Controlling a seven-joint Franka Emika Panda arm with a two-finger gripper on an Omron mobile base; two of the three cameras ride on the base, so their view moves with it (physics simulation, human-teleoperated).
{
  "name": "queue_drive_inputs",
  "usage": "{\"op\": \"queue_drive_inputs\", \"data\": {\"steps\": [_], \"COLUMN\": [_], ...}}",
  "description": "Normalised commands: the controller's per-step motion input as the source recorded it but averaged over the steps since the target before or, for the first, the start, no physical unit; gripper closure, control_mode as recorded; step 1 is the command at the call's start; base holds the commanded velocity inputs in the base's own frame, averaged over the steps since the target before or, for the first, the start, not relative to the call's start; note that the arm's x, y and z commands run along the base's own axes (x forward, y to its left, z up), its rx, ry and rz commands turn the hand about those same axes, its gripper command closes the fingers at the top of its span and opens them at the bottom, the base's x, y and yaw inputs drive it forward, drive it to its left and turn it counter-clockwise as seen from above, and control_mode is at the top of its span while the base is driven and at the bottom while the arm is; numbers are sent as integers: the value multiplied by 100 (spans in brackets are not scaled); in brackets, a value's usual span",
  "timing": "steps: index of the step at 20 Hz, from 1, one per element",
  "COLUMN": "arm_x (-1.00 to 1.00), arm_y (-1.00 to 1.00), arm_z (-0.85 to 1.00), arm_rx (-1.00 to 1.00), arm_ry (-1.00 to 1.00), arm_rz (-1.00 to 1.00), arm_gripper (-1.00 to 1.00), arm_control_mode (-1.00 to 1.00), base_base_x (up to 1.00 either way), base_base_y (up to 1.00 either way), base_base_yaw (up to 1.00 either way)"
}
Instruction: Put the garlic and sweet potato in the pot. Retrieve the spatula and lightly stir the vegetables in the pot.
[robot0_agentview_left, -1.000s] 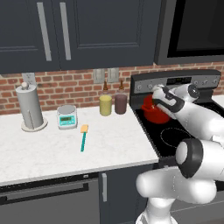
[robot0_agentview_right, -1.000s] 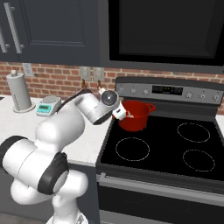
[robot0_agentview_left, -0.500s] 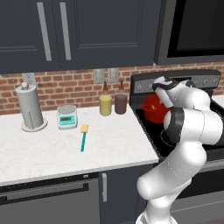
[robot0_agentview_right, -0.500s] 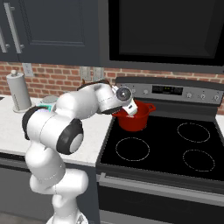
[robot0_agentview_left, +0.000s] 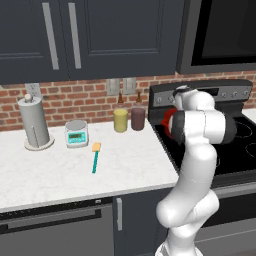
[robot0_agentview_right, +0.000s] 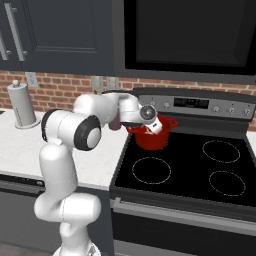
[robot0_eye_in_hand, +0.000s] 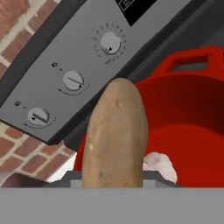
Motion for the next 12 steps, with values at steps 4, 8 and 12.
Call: {"op": "queue_drive_inputs", "data": {"steps": [4, 8, 12], "arm_x": [38, 38, 27], "arm_y": [-6, -4, 0], "arm_z": [-24, -11, -9], "arm_rx": [-4, -2, -4], "arm_ry": [0, 1, 3], "arm_rz": [0, 0, 0], "arm_gripper": [100, 100, 100], "arm_control_mode": [-100, -100, -100], "base_base_x": [0, 0, 0], "base_base_y": [0, 0, 0], "base_base_yaw": [0, 0, 0]}}
